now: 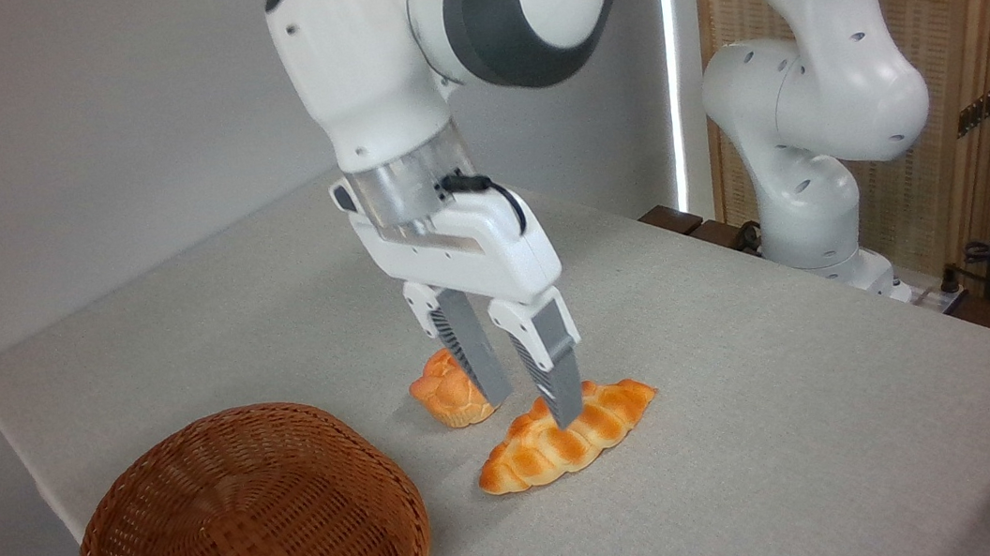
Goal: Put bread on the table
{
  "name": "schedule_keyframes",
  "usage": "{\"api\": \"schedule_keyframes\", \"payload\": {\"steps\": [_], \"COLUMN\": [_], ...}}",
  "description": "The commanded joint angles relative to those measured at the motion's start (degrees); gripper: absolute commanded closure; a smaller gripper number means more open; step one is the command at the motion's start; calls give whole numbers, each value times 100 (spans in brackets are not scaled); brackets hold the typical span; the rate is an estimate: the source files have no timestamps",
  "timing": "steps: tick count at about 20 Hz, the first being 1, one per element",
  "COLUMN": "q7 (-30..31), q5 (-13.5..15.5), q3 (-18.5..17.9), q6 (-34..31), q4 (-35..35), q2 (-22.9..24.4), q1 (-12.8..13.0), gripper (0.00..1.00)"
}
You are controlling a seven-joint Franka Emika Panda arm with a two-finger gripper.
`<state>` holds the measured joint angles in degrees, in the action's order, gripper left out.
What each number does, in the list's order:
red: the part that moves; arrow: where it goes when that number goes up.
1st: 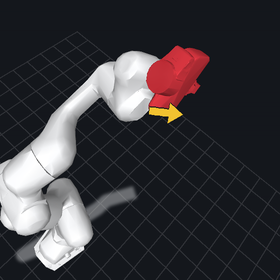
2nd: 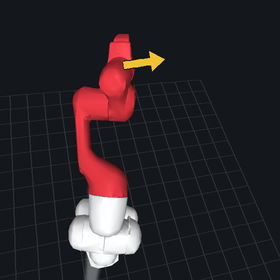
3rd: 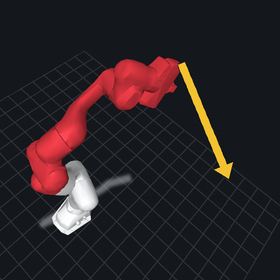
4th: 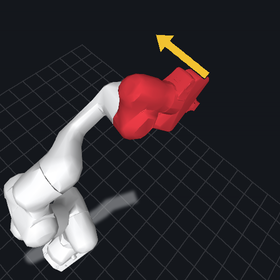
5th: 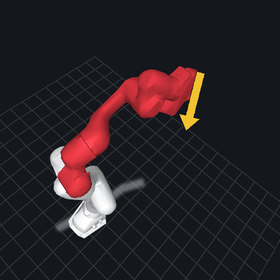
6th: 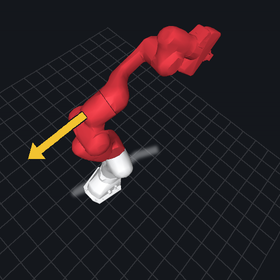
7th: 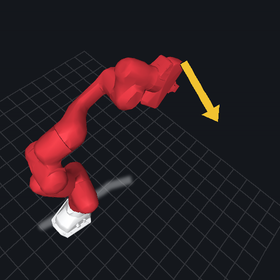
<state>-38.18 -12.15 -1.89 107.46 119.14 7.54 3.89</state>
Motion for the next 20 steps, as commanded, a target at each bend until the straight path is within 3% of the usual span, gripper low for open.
{"api": "schedule_keyframes", "payload": {"steps": [1,3,4,6,11,17,20], "q7": [48,22,21,-5,-383,-383,-383], "q5": [291,783,1115,1407,1829,1813,1787], "q3": [39,83,292,600,663,646,427], "q6": [-103,-111,-138,-426,-1621,-1702,-1702], "q4": [-610,-865,-1057,-1487,-3095,-3195,-3186], "q2": [2,-15,-50,-164,-866,-921,-903], "q1": [-2,-143,-369,-721,-767,-732,-531], "gripper": [0,0,0,0,0,0,0]}}
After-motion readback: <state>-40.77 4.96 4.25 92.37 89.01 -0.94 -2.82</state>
